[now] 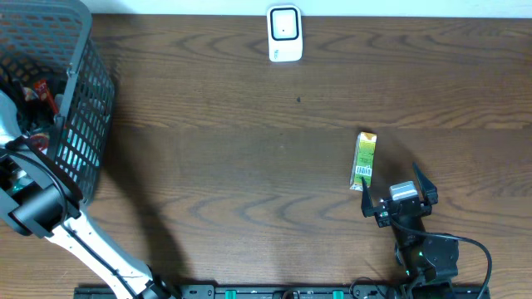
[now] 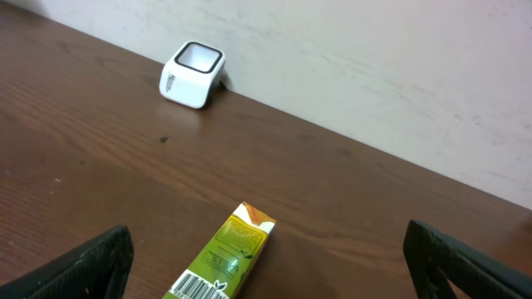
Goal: Scan the item barcode
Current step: 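Reach the left gripper into the basket and grasp the green-lidded jar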
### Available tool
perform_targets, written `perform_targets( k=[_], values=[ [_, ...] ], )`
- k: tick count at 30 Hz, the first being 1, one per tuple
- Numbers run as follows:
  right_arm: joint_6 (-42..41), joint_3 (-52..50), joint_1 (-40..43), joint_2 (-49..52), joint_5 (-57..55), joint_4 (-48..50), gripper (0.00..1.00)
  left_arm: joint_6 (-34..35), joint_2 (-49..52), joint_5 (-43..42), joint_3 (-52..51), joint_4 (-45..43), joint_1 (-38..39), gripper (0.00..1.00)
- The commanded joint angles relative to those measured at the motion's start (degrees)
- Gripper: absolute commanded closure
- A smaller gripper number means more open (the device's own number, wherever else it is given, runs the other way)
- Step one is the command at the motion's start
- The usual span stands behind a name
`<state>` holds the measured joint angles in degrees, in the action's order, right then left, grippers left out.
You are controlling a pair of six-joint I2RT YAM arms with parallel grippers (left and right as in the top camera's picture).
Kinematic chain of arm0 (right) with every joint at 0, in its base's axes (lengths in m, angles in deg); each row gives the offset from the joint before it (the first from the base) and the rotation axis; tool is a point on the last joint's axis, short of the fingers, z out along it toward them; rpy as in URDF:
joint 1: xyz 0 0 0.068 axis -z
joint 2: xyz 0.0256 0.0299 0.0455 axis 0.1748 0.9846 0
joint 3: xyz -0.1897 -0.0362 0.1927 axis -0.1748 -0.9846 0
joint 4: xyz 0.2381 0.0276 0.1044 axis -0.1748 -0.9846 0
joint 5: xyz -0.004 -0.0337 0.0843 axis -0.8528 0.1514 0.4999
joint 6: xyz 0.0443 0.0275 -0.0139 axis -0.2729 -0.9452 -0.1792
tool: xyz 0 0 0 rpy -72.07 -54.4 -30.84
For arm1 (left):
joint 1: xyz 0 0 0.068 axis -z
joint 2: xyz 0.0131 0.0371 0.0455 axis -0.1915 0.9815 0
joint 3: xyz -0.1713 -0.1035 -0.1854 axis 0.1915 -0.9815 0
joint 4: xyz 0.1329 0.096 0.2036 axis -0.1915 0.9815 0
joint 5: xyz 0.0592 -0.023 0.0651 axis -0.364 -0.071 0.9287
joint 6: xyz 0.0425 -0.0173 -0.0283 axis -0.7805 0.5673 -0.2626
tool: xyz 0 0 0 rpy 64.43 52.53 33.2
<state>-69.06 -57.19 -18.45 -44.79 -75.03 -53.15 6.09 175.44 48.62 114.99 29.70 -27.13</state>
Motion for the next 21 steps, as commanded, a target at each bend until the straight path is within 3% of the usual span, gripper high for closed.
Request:
perform_targets(
  k=[1,3,5,11,14,16,19,21],
  values=[
    [0.4,-0.1,0.8,-0.3,0.3,-0.2,0.01,2.6,1.5,-1.6,-1.2,1.2,-0.1,0.23],
    [0.4,-0.1,0.8,-0.3,0.2,-0.2,0.01,2.6,1.4,-1.6,-1.2,1.6,-0.1,0.29],
    [0.4,-0.1,0.8,-0.3,0.3,-0.2,0.01,2.6,1.3,-1.6,-1.1,2.2,-0.2,0.29],
    [0.4,-0.1,0.8,-0.3,0.2,-0.2,0.01,2.9,1.3,-1.8,-1.1,1.7,-0.2,0.16],
    [0.4,-0.1,0.8,-0.3,0.2,-0.2,0.01,3.2,1.3,-1.8,-0.7,0.7,-0.2,0.15],
    [0.4,-0.1,0.8,-0.3,0.2,-0.2,0.01,4.0,1.2,-1.8,-0.5,0.6,-0.2,0.24],
    [0.4,-0.1,0.8,-0.3,0.2,-0.2,0.01,5.5,-0.2,-1.8,0.0,0.5,-0.2,0.47],
    [0.4,-0.1,0.8,-0.3,0.2,-0.2,0.01,6.1,-1.8,-1.8,0.2,0.2,-0.2,0.48]
  ],
)
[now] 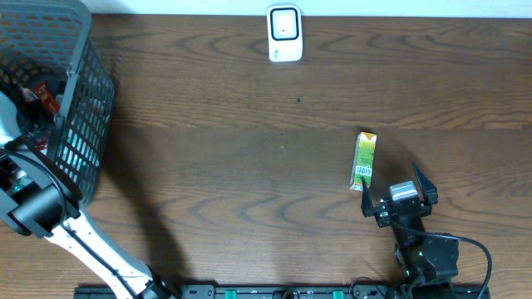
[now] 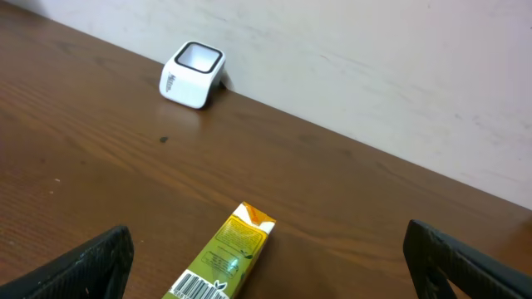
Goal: Scan the item barcode
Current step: 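Reach the left gripper into the basket and grasp the green-lidded jar, then carry the jar with the left gripper and place it on the table center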
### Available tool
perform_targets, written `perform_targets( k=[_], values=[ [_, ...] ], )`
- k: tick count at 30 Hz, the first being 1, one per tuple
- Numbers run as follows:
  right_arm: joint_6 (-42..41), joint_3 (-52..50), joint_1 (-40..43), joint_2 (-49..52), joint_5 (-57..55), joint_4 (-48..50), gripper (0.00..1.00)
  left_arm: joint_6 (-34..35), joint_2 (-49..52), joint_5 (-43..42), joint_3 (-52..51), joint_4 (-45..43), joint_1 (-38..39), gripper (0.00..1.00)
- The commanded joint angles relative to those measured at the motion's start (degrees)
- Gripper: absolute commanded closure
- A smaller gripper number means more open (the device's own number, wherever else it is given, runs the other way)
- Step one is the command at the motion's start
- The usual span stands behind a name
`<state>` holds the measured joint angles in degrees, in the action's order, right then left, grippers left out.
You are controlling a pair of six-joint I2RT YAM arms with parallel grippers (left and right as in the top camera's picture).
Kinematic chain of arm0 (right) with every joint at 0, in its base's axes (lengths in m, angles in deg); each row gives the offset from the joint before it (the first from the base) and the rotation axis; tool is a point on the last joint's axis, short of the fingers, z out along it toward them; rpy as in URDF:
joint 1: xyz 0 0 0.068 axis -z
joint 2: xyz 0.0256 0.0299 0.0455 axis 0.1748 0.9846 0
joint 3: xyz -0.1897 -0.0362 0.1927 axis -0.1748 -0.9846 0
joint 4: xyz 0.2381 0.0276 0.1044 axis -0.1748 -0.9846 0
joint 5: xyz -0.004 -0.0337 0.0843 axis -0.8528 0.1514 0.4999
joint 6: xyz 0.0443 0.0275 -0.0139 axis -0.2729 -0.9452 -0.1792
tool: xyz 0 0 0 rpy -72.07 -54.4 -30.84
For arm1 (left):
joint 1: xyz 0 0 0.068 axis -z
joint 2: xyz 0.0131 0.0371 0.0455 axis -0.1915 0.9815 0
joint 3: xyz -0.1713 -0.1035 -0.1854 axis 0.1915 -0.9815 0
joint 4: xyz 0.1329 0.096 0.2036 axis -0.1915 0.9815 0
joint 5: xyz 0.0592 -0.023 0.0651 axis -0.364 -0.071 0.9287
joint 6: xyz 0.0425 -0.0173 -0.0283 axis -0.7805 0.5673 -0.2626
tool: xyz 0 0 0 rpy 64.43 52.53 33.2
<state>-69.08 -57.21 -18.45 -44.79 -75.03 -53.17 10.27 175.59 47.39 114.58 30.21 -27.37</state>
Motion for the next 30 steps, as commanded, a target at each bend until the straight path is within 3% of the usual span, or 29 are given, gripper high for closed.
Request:
perform_targets(
  k=[1,7,19,24,30],
  values=[
    [0.5,0.0,0.8,-0.3,0.2,-0.2,0.01,1.9,-3.0,-0.6,0.6,-0.4,0.0,0.48],
    [0.5,0.0,0.8,-0.3,0.2,-0.2,0.01,5.0,-11.6,-0.5,0.6,-1.8,0.0,0.48],
    [0.5,0.0,0.8,-0.3,0.3,-0.2,0.01,22.1,-39.5,-2.0,0.6,-1.6,1.6,0.48],
    [0.5,0.0,0.8,-0.3,0.2,-0.2,0.01,22.9,-49.9,-6.0,0.6,6.2,8.8,0.48],
    [0.4,0.0,0.8,-0.3,0.3,-0.2,0.01,22.9,-52.9,-5.9,-0.5,22.8,27.8,0.48]
  ],
)
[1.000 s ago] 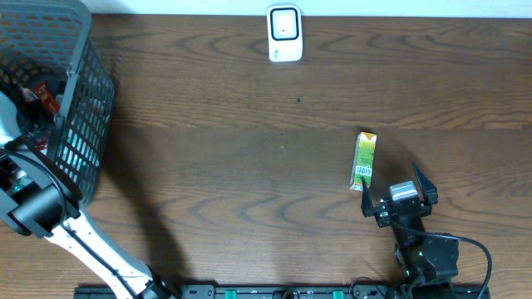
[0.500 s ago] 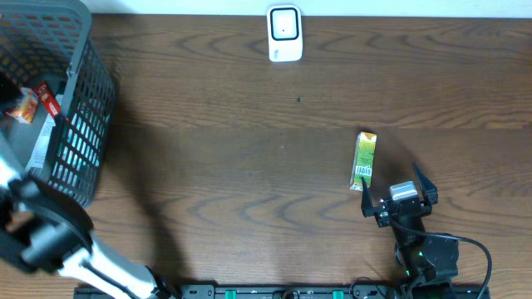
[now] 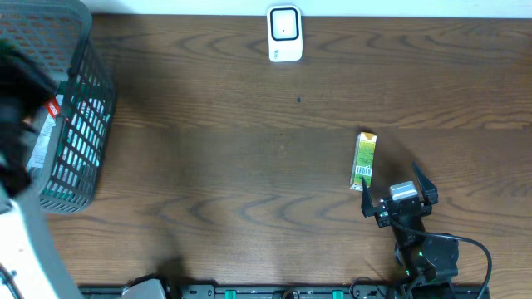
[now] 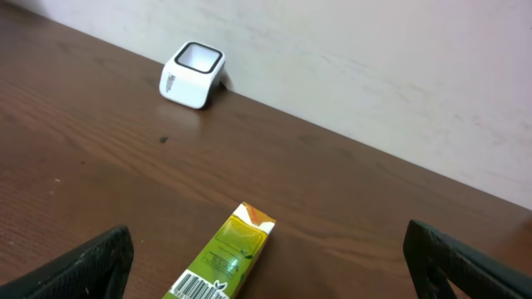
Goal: Scan the item barcode
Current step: 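Carry the jar with the left gripper and place it on the table center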
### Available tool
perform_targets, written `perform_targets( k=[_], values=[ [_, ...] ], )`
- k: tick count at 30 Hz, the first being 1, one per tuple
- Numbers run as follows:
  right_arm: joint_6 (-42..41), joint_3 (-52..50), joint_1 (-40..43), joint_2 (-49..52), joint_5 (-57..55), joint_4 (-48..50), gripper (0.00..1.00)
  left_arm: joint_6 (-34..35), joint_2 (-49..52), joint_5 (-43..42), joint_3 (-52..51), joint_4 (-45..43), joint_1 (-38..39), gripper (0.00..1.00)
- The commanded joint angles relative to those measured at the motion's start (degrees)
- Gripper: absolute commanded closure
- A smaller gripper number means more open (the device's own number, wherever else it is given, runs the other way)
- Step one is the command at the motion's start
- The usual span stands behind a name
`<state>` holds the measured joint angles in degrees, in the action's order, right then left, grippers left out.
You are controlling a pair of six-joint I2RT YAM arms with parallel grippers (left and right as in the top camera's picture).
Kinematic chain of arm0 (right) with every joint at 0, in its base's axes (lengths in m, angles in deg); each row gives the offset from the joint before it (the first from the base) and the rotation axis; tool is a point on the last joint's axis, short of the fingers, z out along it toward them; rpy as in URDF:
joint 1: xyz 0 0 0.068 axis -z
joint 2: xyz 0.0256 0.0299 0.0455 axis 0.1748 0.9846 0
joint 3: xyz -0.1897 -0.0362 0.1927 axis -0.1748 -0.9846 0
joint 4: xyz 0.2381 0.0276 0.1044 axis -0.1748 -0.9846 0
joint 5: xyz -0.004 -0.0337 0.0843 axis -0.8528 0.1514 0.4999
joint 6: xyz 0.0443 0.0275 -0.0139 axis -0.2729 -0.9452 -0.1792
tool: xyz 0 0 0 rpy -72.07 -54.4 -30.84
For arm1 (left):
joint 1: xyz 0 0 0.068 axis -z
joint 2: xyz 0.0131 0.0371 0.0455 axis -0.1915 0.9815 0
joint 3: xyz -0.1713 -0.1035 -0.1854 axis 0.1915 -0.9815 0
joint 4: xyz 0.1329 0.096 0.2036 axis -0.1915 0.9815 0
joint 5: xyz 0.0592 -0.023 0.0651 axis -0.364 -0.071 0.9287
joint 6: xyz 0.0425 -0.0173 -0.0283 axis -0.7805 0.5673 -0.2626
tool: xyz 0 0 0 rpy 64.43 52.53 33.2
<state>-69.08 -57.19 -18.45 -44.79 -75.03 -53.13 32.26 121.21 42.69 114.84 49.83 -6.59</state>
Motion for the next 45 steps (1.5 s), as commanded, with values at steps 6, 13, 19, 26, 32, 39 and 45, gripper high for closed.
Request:
perform_targets(
  k=[6,13,19,26,32,39,45],
  values=[
    [0.5,-0.1,0.8,-0.3,0.2,-0.3,0.01,2.8,6.6,-1.2,-13.8,6.0,26.7,0.48],
    [0.5,-0.1,0.8,-0.3,0.2,-0.3,0.01,8.5,18.1,-1.3,-28.9,-6.9,41.6,0.48],
    [0.5,-0.1,0.8,-0.3,0.2,-0.3,0.01,9.8,30.8,-1.6,-30.0,-17.2,51.2,0.48],
    [0.5,-0.1,0.8,-0.3,0.3,-0.3,0.01,10.6,36.8,-1.7,-30.0,-22.4,55.1,0.33],
    [0.5,-0.1,0.8,-0.3,0.2,-0.3,0.01,10.3,36.1,-4.8,-28.9,-22.9,55.3,0.12],
    [0.5,-0.1,0.8,-0.3,0.2,-0.3,0.01,10.3,32.7,-4.8,-26.9,-22.9,55.3,0.08],
    [0.5,-0.1,0.8,-0.3,0.2,-0.3,0.01,8.5,30.8,-3.2,-26.9,-21.3,55.1,0.07]
  ],
)
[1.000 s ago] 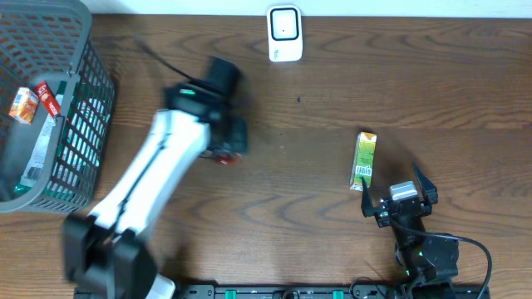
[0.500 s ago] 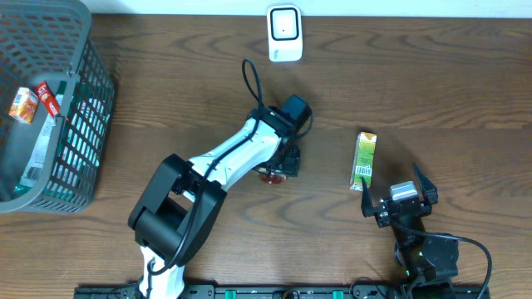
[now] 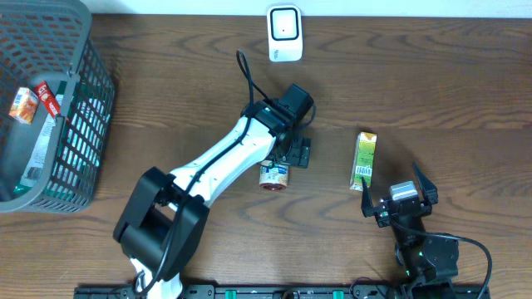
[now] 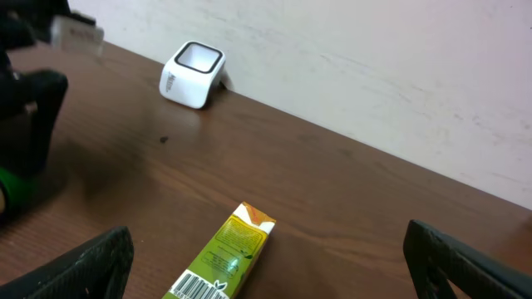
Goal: Scan the item barcode
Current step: 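Carry the jar with the left gripper and place it on the table center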
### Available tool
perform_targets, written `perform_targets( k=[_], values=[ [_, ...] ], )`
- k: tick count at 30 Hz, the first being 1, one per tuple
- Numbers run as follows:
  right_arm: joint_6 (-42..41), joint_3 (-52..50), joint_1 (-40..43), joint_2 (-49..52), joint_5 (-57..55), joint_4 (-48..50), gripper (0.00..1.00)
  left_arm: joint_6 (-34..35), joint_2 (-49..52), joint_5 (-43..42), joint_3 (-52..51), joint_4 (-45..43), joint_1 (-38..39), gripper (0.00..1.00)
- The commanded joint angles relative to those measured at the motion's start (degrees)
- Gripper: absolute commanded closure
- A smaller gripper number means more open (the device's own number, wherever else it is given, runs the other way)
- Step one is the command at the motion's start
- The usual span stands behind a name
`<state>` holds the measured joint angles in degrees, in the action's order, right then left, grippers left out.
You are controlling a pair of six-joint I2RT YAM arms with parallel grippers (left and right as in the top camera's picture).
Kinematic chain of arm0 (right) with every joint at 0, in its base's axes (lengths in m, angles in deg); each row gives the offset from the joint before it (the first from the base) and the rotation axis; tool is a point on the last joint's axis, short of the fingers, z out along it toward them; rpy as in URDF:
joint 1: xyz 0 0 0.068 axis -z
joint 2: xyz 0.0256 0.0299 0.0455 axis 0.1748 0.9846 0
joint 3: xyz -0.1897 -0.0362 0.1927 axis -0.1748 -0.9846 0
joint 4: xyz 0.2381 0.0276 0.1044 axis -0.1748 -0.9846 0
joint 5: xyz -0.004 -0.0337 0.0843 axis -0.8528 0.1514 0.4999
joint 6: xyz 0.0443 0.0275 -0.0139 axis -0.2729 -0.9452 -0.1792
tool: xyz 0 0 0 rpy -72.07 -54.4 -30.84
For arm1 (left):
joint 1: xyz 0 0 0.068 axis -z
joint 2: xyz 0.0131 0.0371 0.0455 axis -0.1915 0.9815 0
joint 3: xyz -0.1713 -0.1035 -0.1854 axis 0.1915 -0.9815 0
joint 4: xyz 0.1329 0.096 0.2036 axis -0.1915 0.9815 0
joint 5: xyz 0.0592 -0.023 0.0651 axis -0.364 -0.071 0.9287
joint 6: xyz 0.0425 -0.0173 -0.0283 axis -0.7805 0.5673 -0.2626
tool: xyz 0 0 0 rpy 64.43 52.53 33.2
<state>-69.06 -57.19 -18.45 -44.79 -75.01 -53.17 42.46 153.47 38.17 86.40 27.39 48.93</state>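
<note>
A white barcode scanner (image 3: 283, 33) stands at the table's far edge, also visible in the right wrist view (image 4: 193, 73). My left gripper (image 3: 287, 162) hangs over the middle of the table, seemingly shut on a small green can (image 3: 273, 175). The can's green side (image 4: 12, 189) shows blurred at the left edge of the right wrist view. A green juice carton (image 3: 364, 159) lies flat on the right, barcode end nearest my right gripper (image 3: 391, 180). That gripper is open, and the carton's barcode end (image 4: 218, 267) lies between its fingers (image 4: 87, 264).
A grey mesh basket (image 3: 79, 124) stands at the left edge holding an orange carton (image 3: 21, 104) and other packets. My left arm (image 3: 212, 166) stretches diagonally from the near left to the table's middle. A pale wall (image 4: 374, 66) rises behind the scanner.
My left arm was a blur at the basket on the left edge. Now it reaches over the middle of the table with a green can at its gripper. The right arm and carton stayed put.
At the two oldest moments my left arm reached down into the basket at the left. Then it was a blur above the basket. Now it is over the table's middle with a can. My right gripper stayed open at the carton's barcode end throughout.
</note>
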Motion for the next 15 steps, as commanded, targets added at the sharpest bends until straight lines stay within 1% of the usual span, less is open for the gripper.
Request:
perform_targets(
  k=[1,5,7,9,12,14,15],
  values=[
    [0.4,-0.1,0.8,-0.3,0.2,-0.2,0.01,-1.7,-1.5,2.2,1.5,1.9,-0.7,0.07],
    [0.4,-0.1,0.8,-0.3,0.2,-0.2,0.01,-1.6,-1.5,3.7,1.5,5.3,-3.3,0.07],
    [0.4,-0.1,0.8,-0.3,0.2,-0.2,0.01,-1.7,-1.5,2.0,1.5,6.6,-5.4,0.08],
    [0.4,-0.1,0.8,-0.3,0.2,-0.2,0.01,-3.2,-1.5,-2.0,1.5,7.8,-7.6,0.11],
    [0.4,-0.1,0.8,-0.3,0.2,-0.2,0.01,-7.0,-1.5,-10.3,1.5,10.1,-10.9,0.18],
    [0.4,-0.1,0.8,-0.3,0.2,-0.2,0.01,-8.5,-1.5,-13.1,1.3,11.8,-12.7,0.27],
    [0.4,-0.1,0.8,-0.3,0.2,-0.2,0.01,-8.6,-1.5,-13.1,1.0,12.3,-13.2,0.31]
  ],
)
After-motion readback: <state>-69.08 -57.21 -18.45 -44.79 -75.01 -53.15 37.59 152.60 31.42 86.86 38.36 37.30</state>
